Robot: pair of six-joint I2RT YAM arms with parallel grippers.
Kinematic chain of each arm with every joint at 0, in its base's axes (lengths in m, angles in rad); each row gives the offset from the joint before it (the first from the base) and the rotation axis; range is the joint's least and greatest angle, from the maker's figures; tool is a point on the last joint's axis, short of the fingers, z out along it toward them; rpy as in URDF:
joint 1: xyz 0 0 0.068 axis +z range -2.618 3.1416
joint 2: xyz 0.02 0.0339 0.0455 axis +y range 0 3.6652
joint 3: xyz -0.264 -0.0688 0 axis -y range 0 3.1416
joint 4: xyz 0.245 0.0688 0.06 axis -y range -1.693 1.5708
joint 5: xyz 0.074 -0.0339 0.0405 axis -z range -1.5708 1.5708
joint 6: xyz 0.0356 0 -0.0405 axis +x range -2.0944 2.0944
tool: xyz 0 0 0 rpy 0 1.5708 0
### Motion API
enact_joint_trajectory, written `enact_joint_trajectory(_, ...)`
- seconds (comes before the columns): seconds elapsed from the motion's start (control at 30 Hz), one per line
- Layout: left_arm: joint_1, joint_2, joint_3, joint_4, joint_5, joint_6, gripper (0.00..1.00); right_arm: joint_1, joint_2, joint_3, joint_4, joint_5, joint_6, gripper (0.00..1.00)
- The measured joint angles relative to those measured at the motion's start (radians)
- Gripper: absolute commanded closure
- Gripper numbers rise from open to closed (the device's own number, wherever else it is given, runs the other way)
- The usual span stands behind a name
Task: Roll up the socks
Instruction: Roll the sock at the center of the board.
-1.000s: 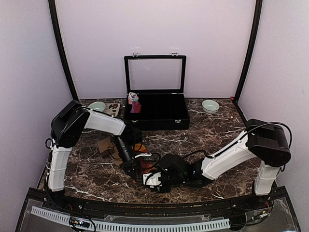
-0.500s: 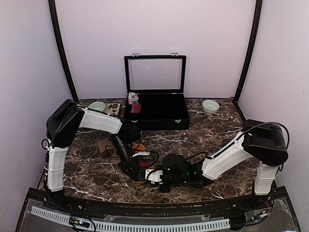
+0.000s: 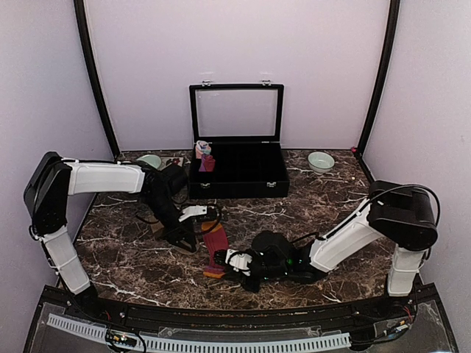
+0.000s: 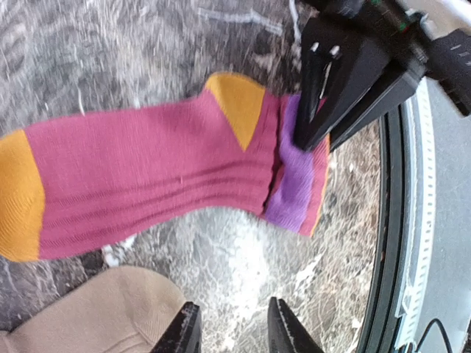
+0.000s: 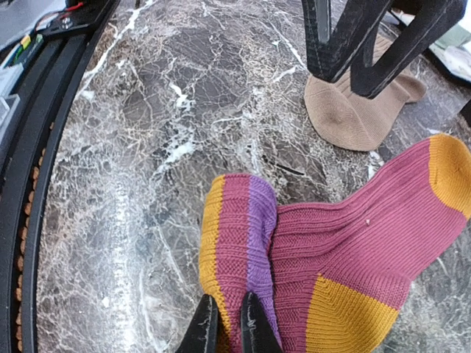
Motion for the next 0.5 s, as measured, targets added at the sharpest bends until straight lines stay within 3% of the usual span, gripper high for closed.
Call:
enact_joint_trajectory(0.2,-0.01,-0.034,-0.048,0.046,0.066,0.0,0.7,-0.067,0.021,0.011,-0.002,-0.138,0.084,1.0)
enact_joint_trajectory(0.5,-0.138,-0.201,-0.315,0.208,0.06,0.024,0.7,-0.169,0.111,0.12,-0.059,-0.407,0.186,1.0)
